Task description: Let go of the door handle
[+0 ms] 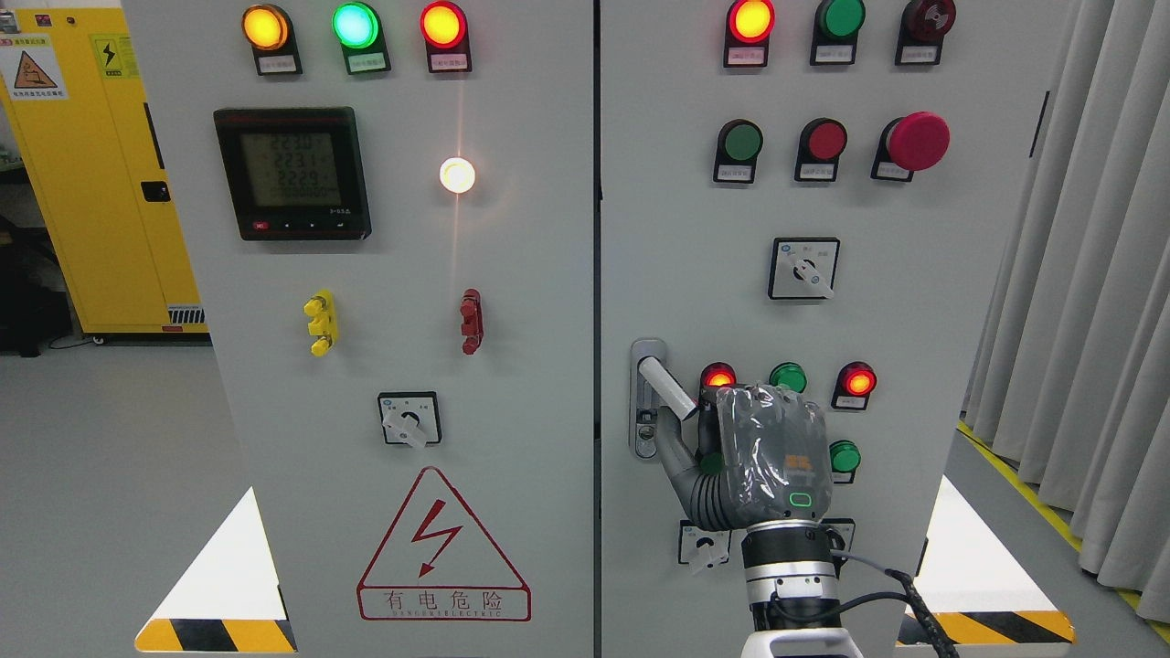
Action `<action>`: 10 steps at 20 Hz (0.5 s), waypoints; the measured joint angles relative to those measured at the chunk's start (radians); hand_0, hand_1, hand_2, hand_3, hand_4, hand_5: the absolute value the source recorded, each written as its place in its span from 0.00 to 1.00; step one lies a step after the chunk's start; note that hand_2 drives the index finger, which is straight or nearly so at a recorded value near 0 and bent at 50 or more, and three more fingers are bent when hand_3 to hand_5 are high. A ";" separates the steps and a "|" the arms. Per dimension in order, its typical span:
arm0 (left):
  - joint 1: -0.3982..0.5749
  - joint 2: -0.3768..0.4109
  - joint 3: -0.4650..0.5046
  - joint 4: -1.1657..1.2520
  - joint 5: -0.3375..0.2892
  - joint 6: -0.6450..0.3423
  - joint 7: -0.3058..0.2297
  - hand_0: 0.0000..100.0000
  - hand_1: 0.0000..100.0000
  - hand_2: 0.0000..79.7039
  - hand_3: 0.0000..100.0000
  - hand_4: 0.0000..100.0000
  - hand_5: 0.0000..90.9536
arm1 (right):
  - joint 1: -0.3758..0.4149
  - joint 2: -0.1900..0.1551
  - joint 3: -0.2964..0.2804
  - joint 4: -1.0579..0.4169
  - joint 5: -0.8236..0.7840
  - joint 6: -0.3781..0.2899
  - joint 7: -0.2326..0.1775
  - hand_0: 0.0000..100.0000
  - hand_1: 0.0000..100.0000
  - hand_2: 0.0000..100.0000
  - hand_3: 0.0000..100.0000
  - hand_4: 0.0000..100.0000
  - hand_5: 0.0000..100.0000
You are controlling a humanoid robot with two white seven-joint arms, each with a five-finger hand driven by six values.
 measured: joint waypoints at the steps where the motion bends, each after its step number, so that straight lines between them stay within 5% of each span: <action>1: 0.000 0.000 0.000 0.000 0.000 0.000 0.000 0.12 0.56 0.00 0.00 0.00 0.00 | -0.001 0.000 -0.001 0.000 0.000 0.000 0.000 0.60 0.45 0.92 1.00 1.00 1.00; 10: 0.000 0.000 0.000 0.000 0.000 0.000 0.000 0.12 0.56 0.00 0.00 0.00 0.00 | -0.004 -0.002 -0.008 0.000 -0.001 0.000 0.003 0.60 0.45 0.92 1.00 1.00 1.00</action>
